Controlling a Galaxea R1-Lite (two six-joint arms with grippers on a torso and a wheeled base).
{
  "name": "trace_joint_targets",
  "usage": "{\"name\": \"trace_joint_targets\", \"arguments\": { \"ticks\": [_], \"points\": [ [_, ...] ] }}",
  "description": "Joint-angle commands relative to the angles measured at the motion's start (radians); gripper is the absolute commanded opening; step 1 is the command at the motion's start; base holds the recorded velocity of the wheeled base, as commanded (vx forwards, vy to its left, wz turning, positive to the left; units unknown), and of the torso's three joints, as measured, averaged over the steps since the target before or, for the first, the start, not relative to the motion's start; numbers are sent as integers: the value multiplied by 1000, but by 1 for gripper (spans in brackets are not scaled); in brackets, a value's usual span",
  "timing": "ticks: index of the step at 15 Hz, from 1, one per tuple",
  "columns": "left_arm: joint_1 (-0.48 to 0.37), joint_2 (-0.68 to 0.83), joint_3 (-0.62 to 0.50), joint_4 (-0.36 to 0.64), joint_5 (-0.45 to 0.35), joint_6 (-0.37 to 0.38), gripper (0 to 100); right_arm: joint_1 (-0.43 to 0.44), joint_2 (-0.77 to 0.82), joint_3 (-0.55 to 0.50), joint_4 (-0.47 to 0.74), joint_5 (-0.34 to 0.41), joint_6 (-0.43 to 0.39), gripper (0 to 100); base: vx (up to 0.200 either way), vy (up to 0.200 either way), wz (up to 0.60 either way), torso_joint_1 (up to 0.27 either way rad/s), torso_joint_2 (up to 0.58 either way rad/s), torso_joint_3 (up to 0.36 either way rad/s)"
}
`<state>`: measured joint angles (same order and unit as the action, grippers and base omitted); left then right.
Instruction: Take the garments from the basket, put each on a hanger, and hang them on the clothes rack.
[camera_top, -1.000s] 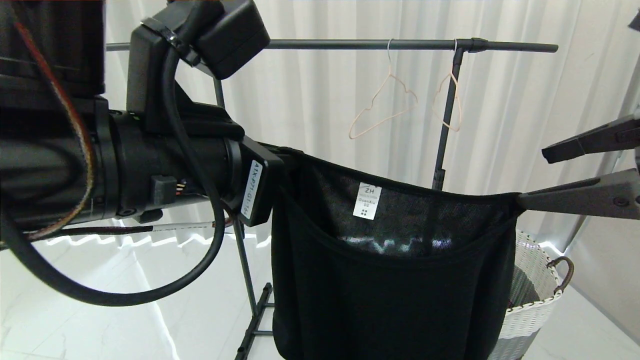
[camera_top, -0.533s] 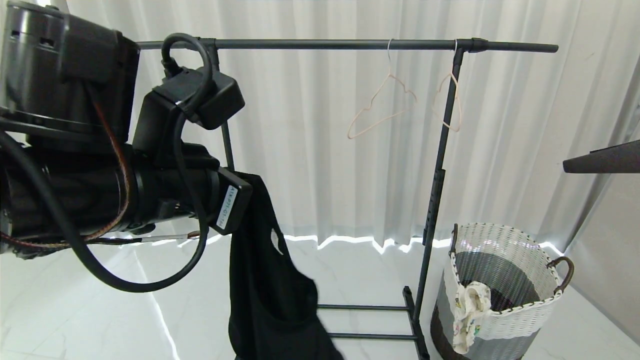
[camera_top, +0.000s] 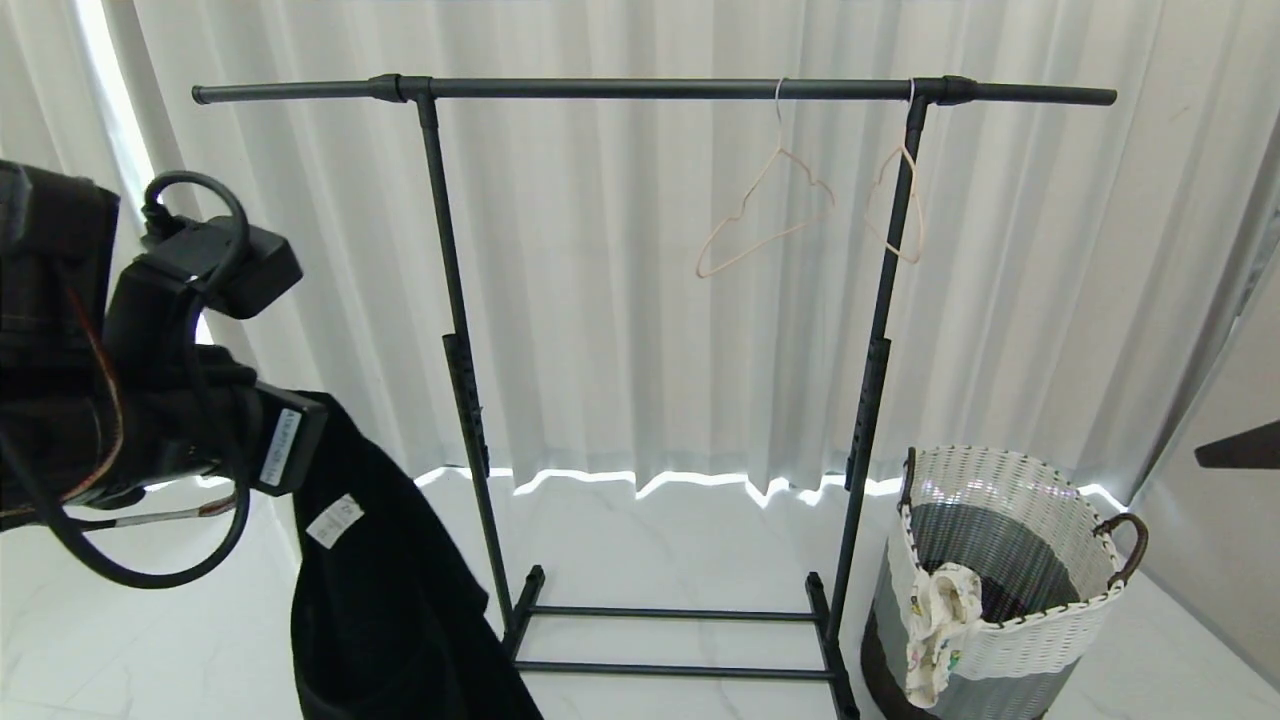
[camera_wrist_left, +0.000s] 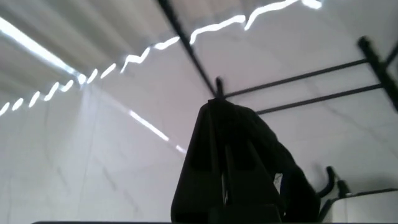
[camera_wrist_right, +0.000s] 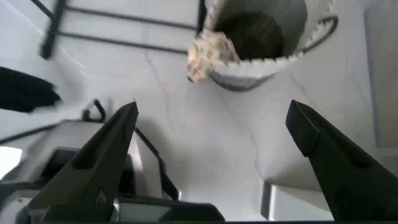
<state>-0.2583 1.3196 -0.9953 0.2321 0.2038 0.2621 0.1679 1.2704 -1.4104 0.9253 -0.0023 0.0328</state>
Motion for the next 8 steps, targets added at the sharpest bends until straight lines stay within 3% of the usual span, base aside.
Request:
{"name": "trace_joint_targets", "arguments": {
  "ticks": [1,4,8],
  "points": [
    [88,-63,72,1,-15,8,0,-5,1,44,-2,-16,-8,100,0,0,0,0,0,0],
    [100,-100,135,1,-40,8,0,-5,1,54,-59,-10,-10,100,0,0,0,0,0,0],
    [105,-100,136,1,-40,8,0,-5,0,56,-59,-11,-11,100,0,0,0,0,0,0]
  ]
}}
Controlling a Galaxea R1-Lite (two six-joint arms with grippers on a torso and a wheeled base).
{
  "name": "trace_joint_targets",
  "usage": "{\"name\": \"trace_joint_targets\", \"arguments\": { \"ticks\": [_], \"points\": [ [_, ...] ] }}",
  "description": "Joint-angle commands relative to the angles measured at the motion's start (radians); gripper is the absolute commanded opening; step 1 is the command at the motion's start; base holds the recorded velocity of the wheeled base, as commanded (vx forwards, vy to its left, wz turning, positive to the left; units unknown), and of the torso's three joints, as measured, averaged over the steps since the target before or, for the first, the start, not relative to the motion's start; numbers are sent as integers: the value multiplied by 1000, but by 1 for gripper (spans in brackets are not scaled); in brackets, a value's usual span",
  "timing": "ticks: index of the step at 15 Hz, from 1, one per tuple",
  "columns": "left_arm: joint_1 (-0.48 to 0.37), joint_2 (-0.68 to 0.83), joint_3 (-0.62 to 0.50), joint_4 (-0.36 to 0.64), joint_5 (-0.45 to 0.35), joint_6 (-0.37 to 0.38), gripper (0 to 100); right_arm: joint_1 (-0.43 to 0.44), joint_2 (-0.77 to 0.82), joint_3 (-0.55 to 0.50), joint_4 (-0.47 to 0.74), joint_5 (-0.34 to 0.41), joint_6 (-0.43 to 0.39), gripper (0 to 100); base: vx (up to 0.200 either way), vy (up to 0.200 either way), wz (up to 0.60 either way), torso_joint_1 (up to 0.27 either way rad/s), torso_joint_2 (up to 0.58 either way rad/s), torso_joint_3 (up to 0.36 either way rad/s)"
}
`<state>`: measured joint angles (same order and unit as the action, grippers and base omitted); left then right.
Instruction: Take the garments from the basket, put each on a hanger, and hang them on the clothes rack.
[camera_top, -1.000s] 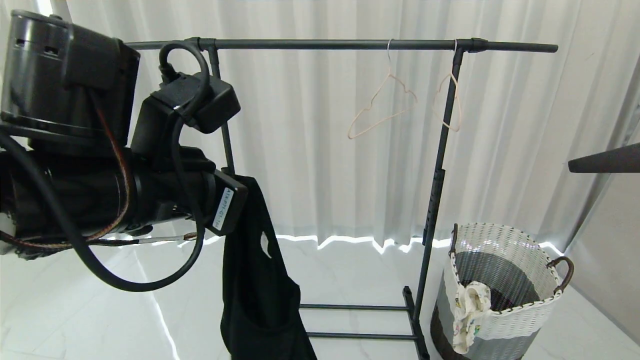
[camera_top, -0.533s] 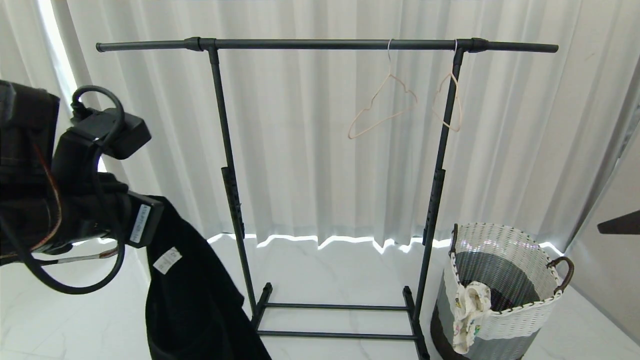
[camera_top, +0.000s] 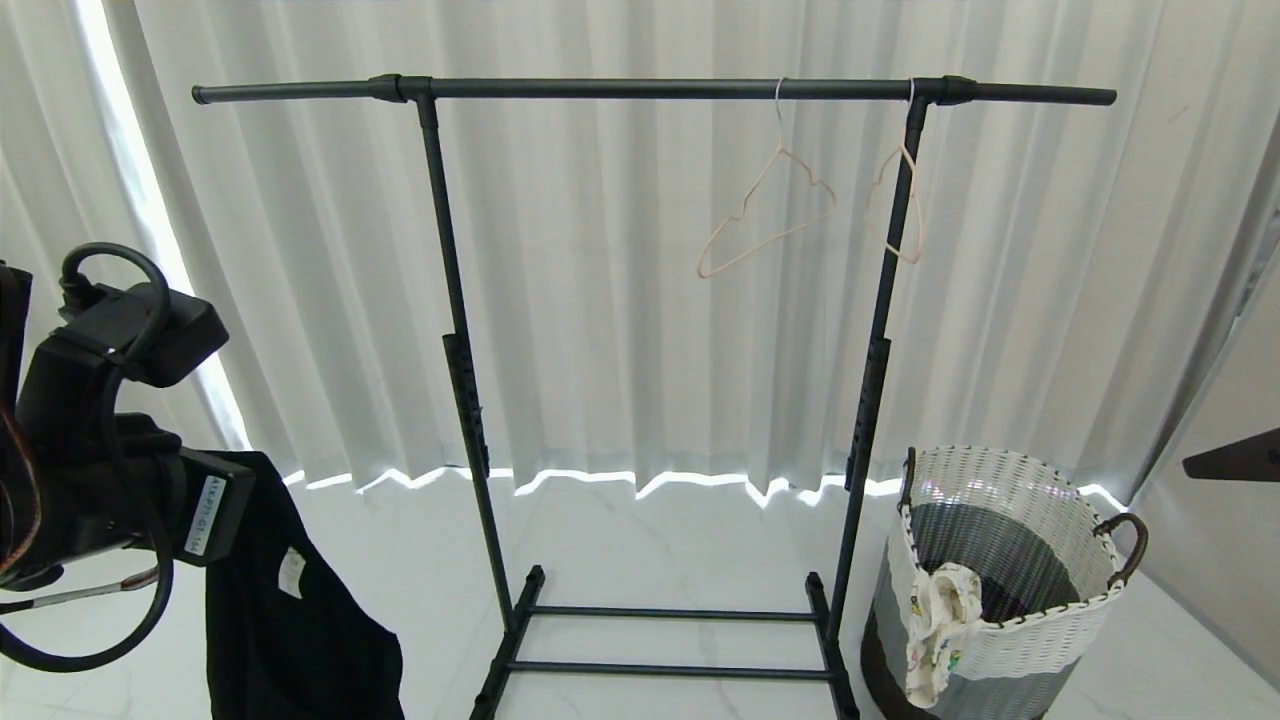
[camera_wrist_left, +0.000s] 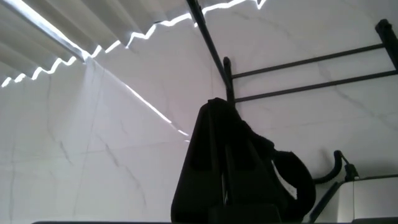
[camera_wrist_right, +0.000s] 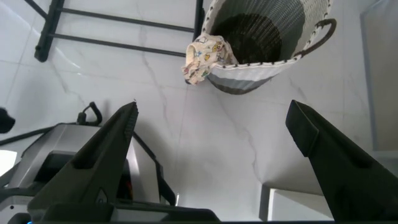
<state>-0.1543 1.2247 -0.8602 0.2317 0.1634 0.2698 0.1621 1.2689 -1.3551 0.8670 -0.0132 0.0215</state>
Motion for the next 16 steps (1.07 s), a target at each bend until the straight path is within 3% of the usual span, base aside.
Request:
{"name": "trace_joint_targets", "arguments": {
  "ticks": [1,6,16],
  "points": [
    [1,-5,1,0,1,0,0,0,3,1,0,1,-2,100,0,0,0,0,0,0],
    [4,-5,1,0,1,0,0,0,3,1,-2,1,-3,100,0,0,0,19,-67,-74],
    [4,-22,1,-6,5,-3,0,0,7,1,-62,2,-2,100,0,0,0,174,-462,-279]
  ]
}}
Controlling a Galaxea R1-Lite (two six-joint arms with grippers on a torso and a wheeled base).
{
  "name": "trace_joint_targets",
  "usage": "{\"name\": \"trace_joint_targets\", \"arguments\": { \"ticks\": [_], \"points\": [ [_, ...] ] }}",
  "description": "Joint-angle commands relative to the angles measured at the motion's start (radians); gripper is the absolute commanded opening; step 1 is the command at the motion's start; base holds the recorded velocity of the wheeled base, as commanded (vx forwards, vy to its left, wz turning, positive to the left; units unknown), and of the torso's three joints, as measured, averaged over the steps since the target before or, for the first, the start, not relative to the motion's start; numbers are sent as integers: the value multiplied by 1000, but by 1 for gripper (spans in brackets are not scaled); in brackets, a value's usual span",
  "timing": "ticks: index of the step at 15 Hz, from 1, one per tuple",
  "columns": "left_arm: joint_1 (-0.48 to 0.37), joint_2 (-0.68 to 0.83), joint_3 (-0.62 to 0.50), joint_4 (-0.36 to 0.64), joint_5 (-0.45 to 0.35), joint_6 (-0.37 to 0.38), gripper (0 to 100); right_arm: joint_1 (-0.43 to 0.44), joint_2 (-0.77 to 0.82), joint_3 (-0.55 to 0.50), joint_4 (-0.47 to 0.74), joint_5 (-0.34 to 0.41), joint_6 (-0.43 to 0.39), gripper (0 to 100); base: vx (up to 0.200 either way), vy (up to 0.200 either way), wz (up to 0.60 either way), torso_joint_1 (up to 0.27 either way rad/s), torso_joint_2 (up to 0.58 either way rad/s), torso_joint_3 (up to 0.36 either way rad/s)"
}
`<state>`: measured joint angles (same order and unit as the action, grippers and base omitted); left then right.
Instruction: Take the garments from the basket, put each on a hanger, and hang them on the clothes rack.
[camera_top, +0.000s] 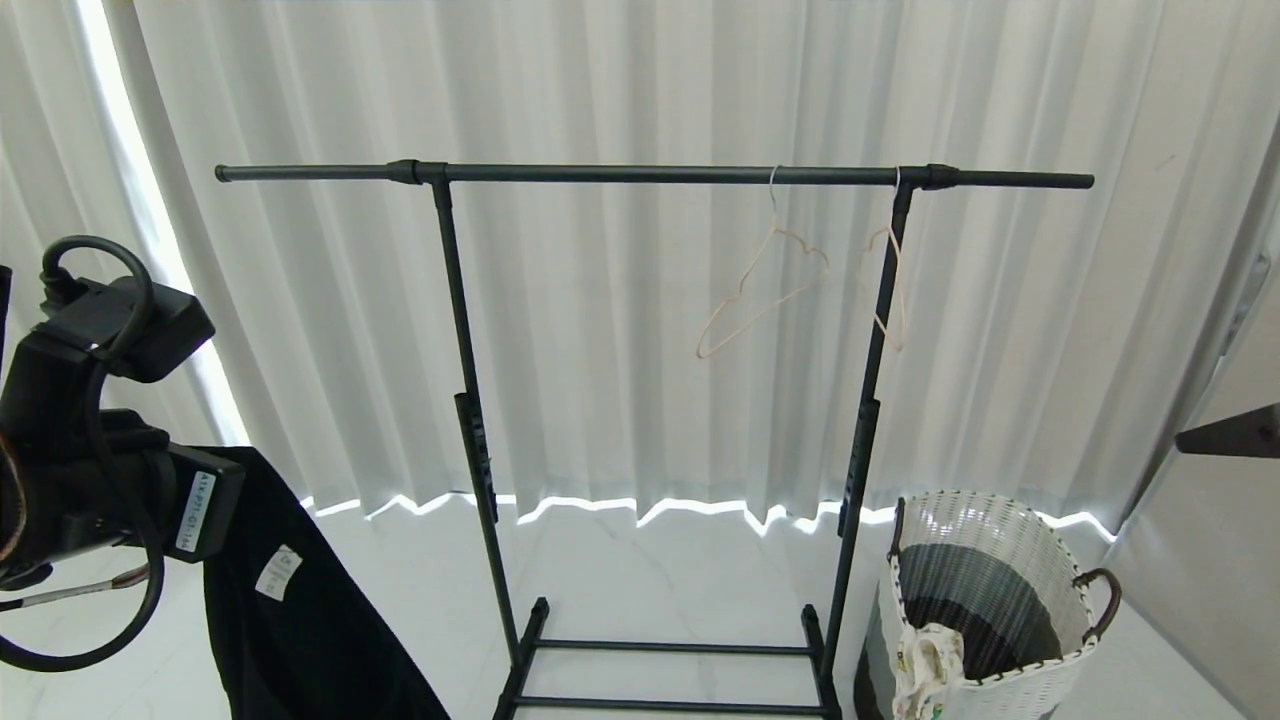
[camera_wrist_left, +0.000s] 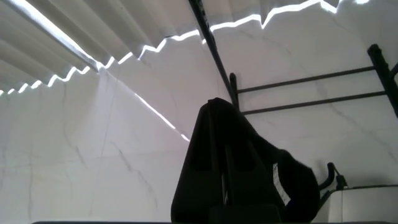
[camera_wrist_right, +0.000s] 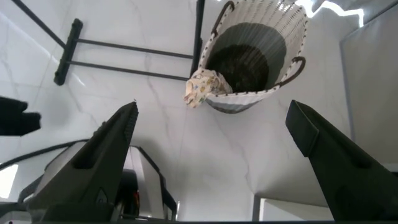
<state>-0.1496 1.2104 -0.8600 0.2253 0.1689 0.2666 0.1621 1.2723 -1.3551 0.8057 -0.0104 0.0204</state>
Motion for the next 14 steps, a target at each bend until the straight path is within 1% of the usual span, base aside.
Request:
{"name": "trace_joint_targets", "arguments": {
  "ticks": [1,7,9,10,12,14],
  "points": [
    [1,-14,3,0,0,-1,0,0,7,1,-2,0,0,100,0,0,0,198,-476,-281],
    [1,-17,-1,0,0,-1,0,0,7,2,-3,-5,1,100,0,0,0,215,-491,-278],
    [2,-19,-1,0,0,-1,0,0,7,13,-25,-3,7,100,0,0,0,229,-513,-278],
    [1,-19,-2,0,0,-1,0,0,7,53,-91,-3,9,100,0,0,0,237,-535,-290],
    [1,-19,-2,0,0,-1,0,0,5,195,-336,-3,18,100,0,0,0,249,-527,-286],
    [1,-20,-5,0,1,0,0,0,2,349,-602,3,16,100,200,0,0,212,-464,-249]
  ]
}}
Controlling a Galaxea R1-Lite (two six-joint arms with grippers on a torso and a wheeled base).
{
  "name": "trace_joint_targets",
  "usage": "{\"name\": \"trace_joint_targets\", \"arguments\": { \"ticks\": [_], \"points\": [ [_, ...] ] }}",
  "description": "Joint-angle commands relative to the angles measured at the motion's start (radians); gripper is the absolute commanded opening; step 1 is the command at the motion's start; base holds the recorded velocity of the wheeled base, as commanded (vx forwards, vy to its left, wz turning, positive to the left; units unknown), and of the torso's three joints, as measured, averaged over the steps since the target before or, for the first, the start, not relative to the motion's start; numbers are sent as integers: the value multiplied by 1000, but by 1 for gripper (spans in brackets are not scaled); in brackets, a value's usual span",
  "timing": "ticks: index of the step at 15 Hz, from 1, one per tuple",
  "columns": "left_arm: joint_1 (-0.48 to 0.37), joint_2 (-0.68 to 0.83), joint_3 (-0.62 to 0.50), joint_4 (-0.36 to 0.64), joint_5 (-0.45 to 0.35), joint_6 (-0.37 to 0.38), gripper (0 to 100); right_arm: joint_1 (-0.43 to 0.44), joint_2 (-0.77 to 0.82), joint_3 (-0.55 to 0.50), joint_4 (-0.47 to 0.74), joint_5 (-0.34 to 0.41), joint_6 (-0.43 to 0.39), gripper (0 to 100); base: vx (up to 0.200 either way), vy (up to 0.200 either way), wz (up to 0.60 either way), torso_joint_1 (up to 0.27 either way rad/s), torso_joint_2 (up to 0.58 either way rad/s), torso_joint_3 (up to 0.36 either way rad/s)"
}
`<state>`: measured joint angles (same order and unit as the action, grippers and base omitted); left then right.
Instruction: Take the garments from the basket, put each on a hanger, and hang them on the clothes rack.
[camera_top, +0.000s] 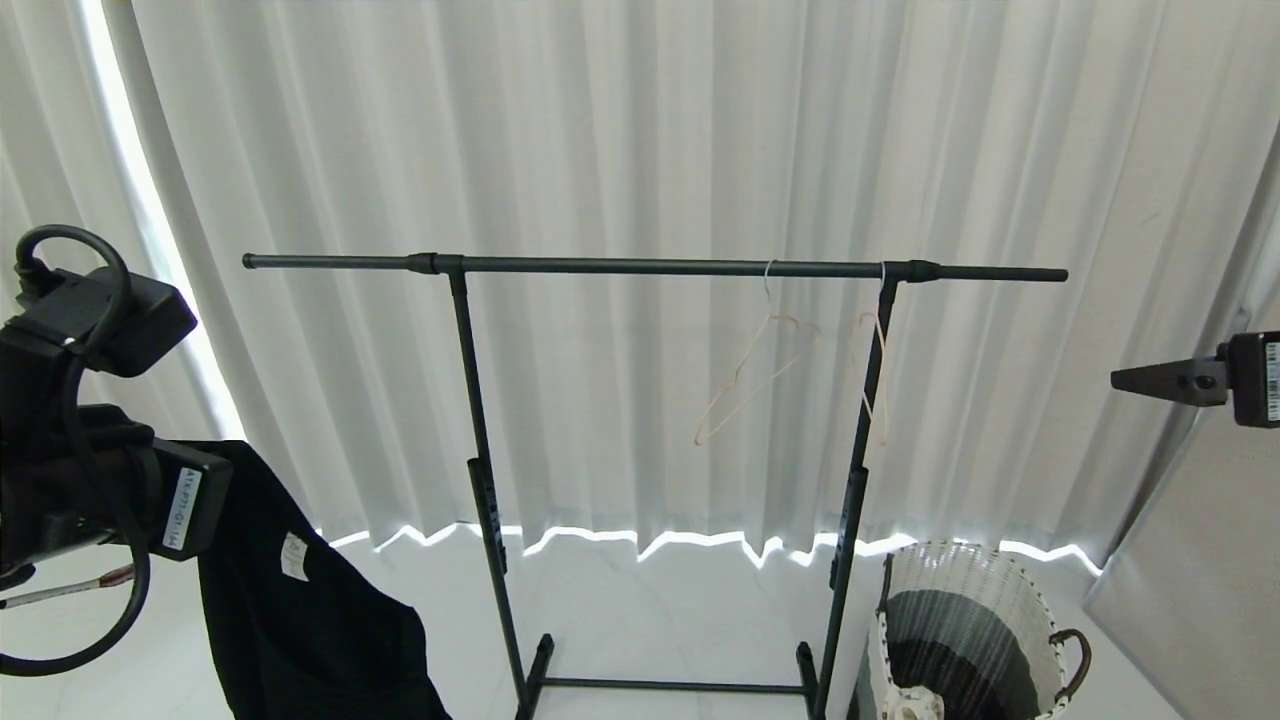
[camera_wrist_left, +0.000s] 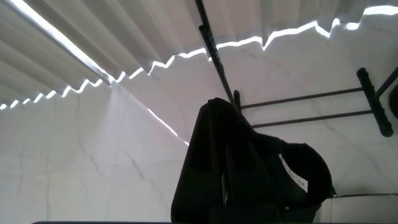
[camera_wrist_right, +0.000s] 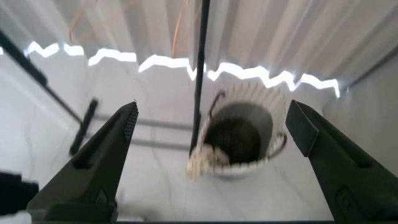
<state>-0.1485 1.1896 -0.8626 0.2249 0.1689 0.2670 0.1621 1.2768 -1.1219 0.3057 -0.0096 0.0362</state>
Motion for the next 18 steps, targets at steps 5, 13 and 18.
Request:
{"name": "trace_joint_targets", "arguments": {
  "ticks": [5,13,18],
  "points": [
    [0,-7,0,1,0,0,0,0,7,142,-154,31,4,100,200,0,0,40,-97,-43],
    [0,-5,0,1,0,0,0,48,73,152,-221,3,87,100,200,0,0,11,1,0],
    [0,-5,0,1,1,-2,0,163,200,166,-303,-162,172,100,200,0,0,6,5,0]
  ]
}}
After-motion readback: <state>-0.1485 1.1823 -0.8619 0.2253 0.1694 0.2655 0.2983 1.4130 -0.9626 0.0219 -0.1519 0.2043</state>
